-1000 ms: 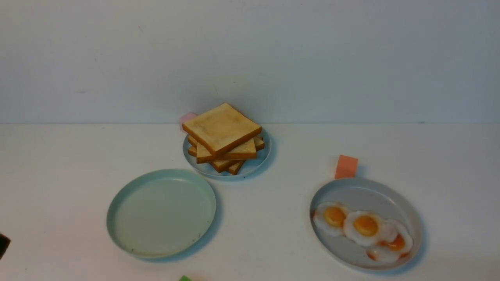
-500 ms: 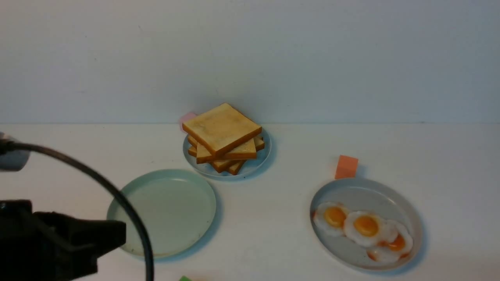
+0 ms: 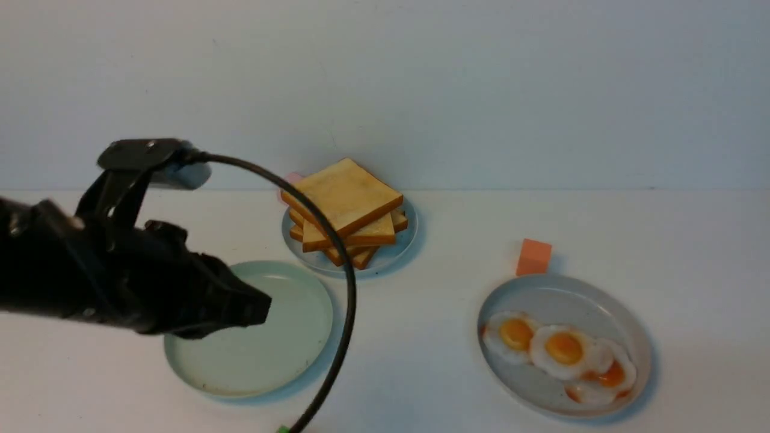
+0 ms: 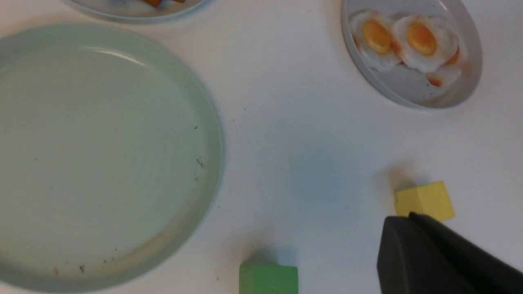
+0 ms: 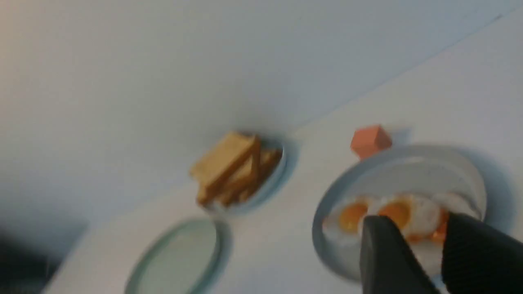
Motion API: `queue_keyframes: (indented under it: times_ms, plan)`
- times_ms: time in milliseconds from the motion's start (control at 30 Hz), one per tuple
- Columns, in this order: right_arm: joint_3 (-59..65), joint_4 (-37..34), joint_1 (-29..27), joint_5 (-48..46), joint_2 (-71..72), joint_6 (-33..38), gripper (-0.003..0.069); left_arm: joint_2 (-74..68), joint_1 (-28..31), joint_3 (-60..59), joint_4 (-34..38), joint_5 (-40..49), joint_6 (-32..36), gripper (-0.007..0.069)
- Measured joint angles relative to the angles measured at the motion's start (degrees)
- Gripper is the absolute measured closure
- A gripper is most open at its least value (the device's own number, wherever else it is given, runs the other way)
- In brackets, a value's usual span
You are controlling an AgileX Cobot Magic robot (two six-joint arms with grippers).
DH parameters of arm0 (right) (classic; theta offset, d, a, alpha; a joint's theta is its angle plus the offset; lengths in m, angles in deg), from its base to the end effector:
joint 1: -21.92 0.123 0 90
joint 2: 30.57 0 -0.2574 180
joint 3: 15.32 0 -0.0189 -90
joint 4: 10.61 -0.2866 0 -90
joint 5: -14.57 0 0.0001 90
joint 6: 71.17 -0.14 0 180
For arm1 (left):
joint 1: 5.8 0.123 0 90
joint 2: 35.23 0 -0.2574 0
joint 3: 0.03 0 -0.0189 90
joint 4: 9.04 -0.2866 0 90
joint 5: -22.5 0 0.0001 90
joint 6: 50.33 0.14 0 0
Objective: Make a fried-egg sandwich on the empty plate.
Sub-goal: Use the left arm to grab a slice of bread
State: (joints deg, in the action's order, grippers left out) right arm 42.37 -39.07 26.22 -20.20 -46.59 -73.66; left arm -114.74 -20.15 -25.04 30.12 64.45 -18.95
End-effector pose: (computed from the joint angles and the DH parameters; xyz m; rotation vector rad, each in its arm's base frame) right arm 0.1491 0.0494 0.2574 0.1644 1.8633 0.6266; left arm 0.2933 -0.1361 0.2261 0.5020 2.3728 -0.6415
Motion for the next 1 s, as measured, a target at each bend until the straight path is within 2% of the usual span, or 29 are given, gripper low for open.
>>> queue_keyframes:
  times_ms: [33, 100, 167, 233, 400, 467, 633, 767, 800, 867, 1000]
  plan:
    - [-2.1, 0.7, 0.2, -2.8, -0.7, 0.3, 0.0421, -0.7, -0.2, 0.8, -0.2, 0.0, 0.0, 0.0638]
    - [-15.8, 6.2, 1.0, -21.4, -11.6, 3.2, 0.0421, -5.3, -3.3, 6.3, -3.6, 0.0, 0.1, 0.0638]
    - [-20.7, 8.7, 2.3, -26.9, -15.0, 3.5, 0.0422, -7.2, -5.2, 8.8, -5.6, 0.0, -0.5, 0.0638]
    - [-28.8, 13.3, 7.5, -33.1, -22.1, 3.7, 0.046, -11.8, -8.9, 14.7, -10.6, -0.1, -3.9, 0.0638]
    - [-38.6, 18.0, 20.3, -37.1, -29.8, 4.2, 0.0599, -23.5, -11.0, 27.2, -20.1, -0.2, -11.2, 0.0638]
    - [-40.3, 18.6, 23.7, -37.2, -31.4, 5.1, 0.0641, -27.8, -11.0, 31.8, -23.2, -0.3, -12.1, 0.0631]
    - [-41.7, 18.8, 29.4, -36.4, -32.4, 7.1, 0.0664, -38.5, -10.9, 40.9, -28.7, -0.6, -12.8, 0.0565]
    - [-41.9, 18.8, 30.9, -35.1, -32.3, 7.2, 0.0662, -47.2, -10.9, 48.1, -33.7, -1.8, -12.8, 0.0407]
    - [-41.9, 18.8, 30.9, -35.1, -32.3, 7.2, 0.0662, -47.8, -10.9, 48.6, -34.2, -2.0, -12.8, 0.039]
    - [-41.9, 18.9, 31.1, -35.1, -32.3, 7.2, 0.0661, -50.6, -10.9, 50.9, -37.3, -3.8, -13.3, 0.0295]
    - [-41.9, 18.9, 31.1, -35.1, -32.3, 7.0, 0.0659, -53.0, -10.9, 52.1, -41.6, -7.3, -16.2, 0.022]
